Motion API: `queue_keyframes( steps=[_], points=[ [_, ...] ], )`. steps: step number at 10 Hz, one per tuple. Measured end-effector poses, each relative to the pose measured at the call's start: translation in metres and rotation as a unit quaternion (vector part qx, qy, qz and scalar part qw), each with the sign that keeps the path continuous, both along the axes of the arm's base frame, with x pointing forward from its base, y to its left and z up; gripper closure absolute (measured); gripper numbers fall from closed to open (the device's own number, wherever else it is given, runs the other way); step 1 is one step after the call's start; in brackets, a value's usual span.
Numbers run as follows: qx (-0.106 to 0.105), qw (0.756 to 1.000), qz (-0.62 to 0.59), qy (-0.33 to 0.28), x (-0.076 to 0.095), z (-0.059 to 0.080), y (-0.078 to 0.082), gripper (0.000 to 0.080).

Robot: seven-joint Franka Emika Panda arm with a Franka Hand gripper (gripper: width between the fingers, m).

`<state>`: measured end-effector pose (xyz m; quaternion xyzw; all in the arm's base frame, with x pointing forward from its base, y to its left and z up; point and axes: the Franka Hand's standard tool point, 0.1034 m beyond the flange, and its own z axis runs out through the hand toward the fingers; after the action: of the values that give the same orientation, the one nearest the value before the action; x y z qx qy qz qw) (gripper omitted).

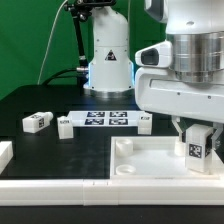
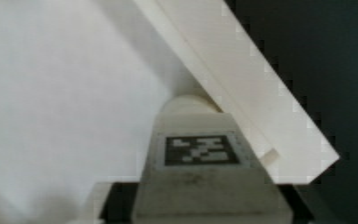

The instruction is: Assemble one leg

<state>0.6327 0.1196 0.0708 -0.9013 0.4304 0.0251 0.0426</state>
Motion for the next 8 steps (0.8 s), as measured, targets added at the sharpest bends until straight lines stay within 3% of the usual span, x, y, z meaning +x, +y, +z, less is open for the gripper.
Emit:
queue_keyframes(
  steps=[3,5,6,7,8],
  points=[
    [0.007,0.986,-0.163,0.016,0.0000,-0.0003,0.0024,0.0509],
    [0.009,0.982,-0.187,0.019,0.0000,-0.0005,0.0025,0.0509],
    [0.011,0.982,-0.190,0.020,-0.0002,-0.0006,0.0036,0.0433],
    [0.011,0.986,-0.163,0.017,-0.0003,-0.0010,0.0037,0.0298],
    [0.011,0.989,-0.147,0.018,-0.0006,-0.0005,0.0039,0.0298]
  ],
)
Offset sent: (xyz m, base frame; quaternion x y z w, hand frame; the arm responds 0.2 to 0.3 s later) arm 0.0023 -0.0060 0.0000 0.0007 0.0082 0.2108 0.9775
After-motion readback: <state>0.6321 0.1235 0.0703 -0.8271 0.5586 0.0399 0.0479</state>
